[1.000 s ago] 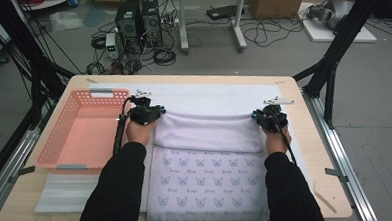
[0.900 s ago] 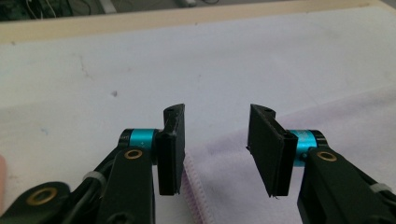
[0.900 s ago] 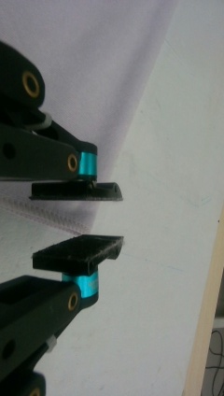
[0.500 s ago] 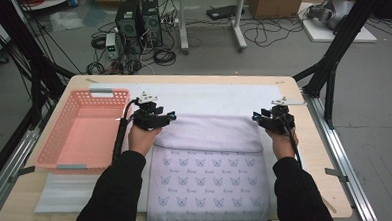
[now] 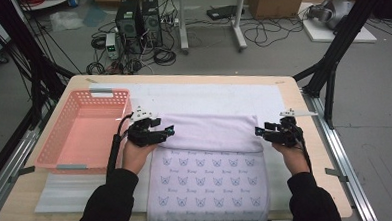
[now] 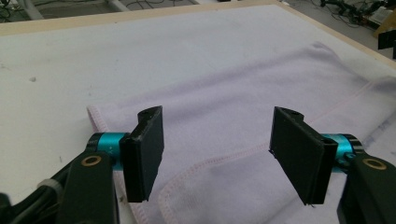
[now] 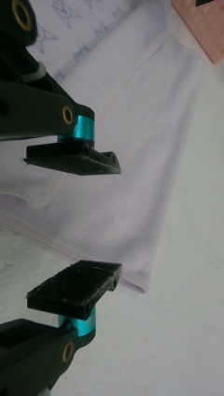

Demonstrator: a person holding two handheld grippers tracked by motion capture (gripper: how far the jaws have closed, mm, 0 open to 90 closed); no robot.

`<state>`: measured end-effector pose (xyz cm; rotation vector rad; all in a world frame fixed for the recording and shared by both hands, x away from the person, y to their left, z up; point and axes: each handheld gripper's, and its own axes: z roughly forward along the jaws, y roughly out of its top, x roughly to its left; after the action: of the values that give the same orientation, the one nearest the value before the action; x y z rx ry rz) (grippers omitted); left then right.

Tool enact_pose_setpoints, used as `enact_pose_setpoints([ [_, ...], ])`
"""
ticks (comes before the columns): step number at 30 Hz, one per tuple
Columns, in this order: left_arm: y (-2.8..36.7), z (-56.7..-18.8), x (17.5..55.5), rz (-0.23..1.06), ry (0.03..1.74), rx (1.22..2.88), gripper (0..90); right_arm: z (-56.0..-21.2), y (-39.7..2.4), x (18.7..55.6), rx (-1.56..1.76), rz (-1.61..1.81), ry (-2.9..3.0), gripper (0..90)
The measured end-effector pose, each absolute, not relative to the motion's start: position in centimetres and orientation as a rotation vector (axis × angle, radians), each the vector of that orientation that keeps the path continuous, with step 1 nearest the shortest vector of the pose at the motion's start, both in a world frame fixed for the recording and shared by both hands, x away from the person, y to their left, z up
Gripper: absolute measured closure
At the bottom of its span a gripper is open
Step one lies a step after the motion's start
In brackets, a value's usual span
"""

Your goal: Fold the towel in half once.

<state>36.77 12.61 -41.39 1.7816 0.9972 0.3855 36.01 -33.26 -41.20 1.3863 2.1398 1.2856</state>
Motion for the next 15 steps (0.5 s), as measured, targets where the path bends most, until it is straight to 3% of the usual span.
enact_pose_setpoints([
  [15, 12.8, -43.5, 36.1, 0.405, 0.977, 1.875, 48.0, -42.5, -33.0, 33.7, 1.370, 1.340, 2.140, 45.7],
])
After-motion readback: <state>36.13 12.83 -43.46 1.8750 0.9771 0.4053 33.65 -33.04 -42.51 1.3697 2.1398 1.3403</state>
